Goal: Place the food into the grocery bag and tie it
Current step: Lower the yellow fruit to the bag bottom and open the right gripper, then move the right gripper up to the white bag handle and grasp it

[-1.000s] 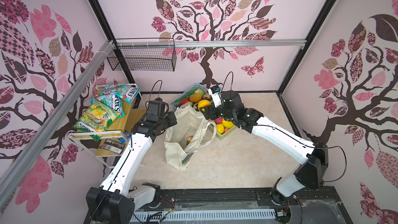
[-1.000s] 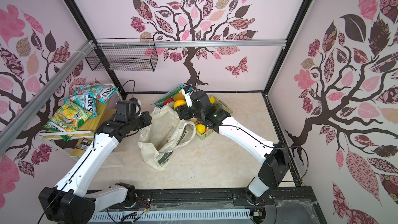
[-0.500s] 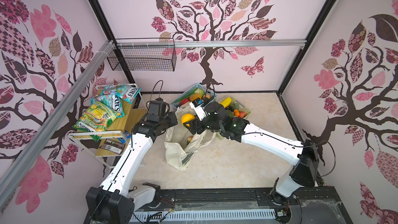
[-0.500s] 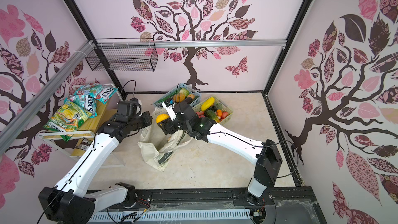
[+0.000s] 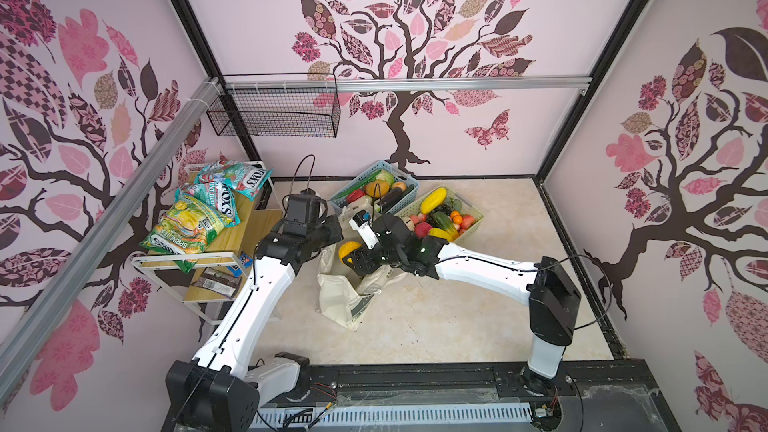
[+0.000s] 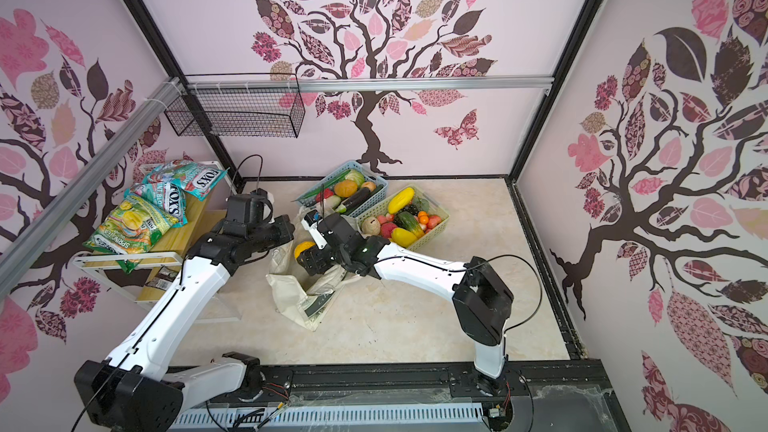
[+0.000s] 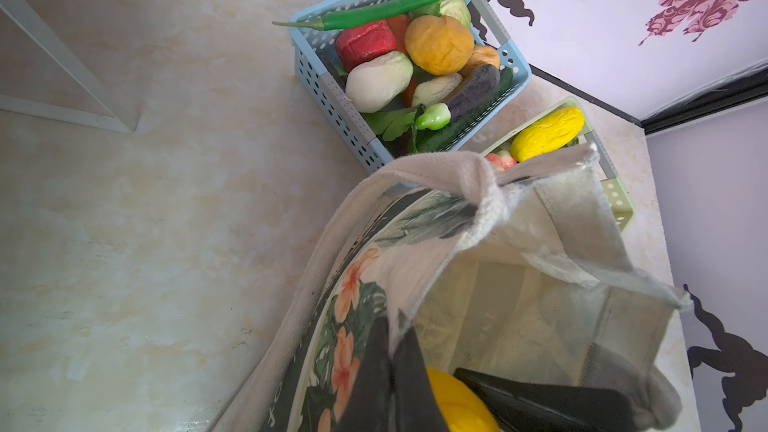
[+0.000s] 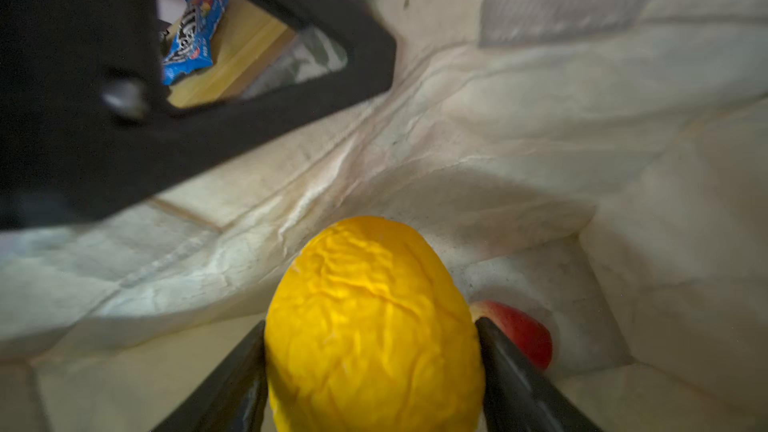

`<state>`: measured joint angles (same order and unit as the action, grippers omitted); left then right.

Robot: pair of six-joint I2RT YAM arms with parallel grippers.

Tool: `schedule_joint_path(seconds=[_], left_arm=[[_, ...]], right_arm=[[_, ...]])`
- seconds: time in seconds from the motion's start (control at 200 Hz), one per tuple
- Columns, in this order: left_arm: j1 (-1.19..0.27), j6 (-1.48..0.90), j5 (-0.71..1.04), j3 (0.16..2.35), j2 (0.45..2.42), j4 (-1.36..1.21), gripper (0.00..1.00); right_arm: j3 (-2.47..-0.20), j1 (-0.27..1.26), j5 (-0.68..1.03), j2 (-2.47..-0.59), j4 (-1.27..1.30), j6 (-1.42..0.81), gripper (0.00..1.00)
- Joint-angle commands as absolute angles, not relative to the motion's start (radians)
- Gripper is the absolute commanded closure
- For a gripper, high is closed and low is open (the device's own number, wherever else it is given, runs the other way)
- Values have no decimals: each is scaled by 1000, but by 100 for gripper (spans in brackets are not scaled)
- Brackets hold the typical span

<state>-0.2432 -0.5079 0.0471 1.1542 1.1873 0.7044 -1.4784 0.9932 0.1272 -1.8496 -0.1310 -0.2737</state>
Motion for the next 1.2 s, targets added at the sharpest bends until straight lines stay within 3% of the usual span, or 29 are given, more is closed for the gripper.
schedule_joint_path(seconds=[0.0, 0.41, 0.64, 0.8, 1.195], left_arm=[[-250, -508, 64, 1193, 1172, 690, 96], [-250, -515, 84, 1193, 1166, 684, 96], [-251, -515, 80, 1189, 1156, 684, 96], [-251, -514, 76, 1184, 1152, 686, 96], [-250, -514, 66, 1181, 1148, 686, 96]], right_arm=[[-1482, 997, 144, -1908, -108, -294, 24], [-1479, 997, 155, -2059, -94, -308, 22], [-1471, 998, 159, -2092, -91, -321, 13], [-1464, 994, 159, -2050, -95, -310, 7], [-1420, 982, 163, -1790, -151, -263, 4]])
